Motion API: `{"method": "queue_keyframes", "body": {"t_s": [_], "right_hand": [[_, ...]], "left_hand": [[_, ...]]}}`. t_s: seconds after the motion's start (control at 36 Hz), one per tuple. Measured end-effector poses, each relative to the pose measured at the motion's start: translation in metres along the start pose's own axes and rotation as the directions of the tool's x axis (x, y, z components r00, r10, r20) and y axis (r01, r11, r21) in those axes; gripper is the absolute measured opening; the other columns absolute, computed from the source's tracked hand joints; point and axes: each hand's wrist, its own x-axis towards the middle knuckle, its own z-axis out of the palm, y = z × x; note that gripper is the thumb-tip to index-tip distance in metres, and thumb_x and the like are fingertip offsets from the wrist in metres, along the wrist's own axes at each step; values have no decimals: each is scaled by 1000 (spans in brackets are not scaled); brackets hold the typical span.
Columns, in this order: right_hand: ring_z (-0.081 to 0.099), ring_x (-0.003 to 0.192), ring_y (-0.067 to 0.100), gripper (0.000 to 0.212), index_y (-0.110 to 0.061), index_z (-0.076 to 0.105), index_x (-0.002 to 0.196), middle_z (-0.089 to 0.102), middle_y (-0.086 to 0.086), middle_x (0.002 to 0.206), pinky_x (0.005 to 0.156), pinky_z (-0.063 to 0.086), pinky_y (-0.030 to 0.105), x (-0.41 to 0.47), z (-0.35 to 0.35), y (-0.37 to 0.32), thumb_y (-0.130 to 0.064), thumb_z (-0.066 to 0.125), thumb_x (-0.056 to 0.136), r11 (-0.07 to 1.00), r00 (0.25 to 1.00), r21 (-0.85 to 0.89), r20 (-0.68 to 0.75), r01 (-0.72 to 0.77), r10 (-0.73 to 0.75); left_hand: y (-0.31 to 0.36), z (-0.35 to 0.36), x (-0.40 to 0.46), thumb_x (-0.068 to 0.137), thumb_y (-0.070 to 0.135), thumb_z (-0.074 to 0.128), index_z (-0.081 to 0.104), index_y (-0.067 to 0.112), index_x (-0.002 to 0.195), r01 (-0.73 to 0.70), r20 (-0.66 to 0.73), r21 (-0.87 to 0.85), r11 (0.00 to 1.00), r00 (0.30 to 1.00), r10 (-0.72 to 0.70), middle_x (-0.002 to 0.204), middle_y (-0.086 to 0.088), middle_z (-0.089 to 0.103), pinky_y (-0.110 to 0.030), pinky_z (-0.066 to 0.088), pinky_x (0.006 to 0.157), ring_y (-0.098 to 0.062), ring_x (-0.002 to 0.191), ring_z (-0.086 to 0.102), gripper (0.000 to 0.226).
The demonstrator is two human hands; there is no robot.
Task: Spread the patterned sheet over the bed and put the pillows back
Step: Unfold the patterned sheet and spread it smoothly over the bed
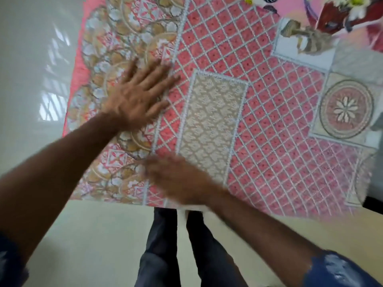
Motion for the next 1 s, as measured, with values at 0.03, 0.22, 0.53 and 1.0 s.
{"method": "queue_keyframes", "body": {"t_s": [0.03,0.22,0.53,1.0], "right_hand": [[25,152,27,56,-15,34,154,33,8,162,121,21,52,-23,-7,18,-25,44,99,996,996,-58,-53,-70,67],[3,157,27,71,-17,9,162,7,8,170,124,10,57,-204,-56,129,-57,7,104,438,437,-41,-195,-898,878],[3,156,33,81,-12,8,161,0,13,169,123,5,59,-220,-20,60,-64,8,100,583,593,-109,-169,-805,787],[6,156,33,69,-18,15,161,11,9,169,122,10,59,-352,-2,79,-57,21,105,125,103,87,-227,-988,968]], "left_hand": [[2,4,-4,107,54,24,12,32,162,11,-3,27,1000,1000,-11,170,-1,12,-58,8,124,-25,157,9,61],[14,0,-21,105,54,20,9,30,163,210,0,2,978,978,-210,171,-4,7,-63,-2,122,-32,157,3,63],[185,28,-4,102,57,26,13,14,162,-88,138,62,994,987,78,170,-11,9,-71,7,118,-31,157,7,75],[159,19,-106,98,64,20,4,34,162,420,216,-13,908,887,-407,171,6,-7,-56,-18,117,-26,157,-12,72]]}}
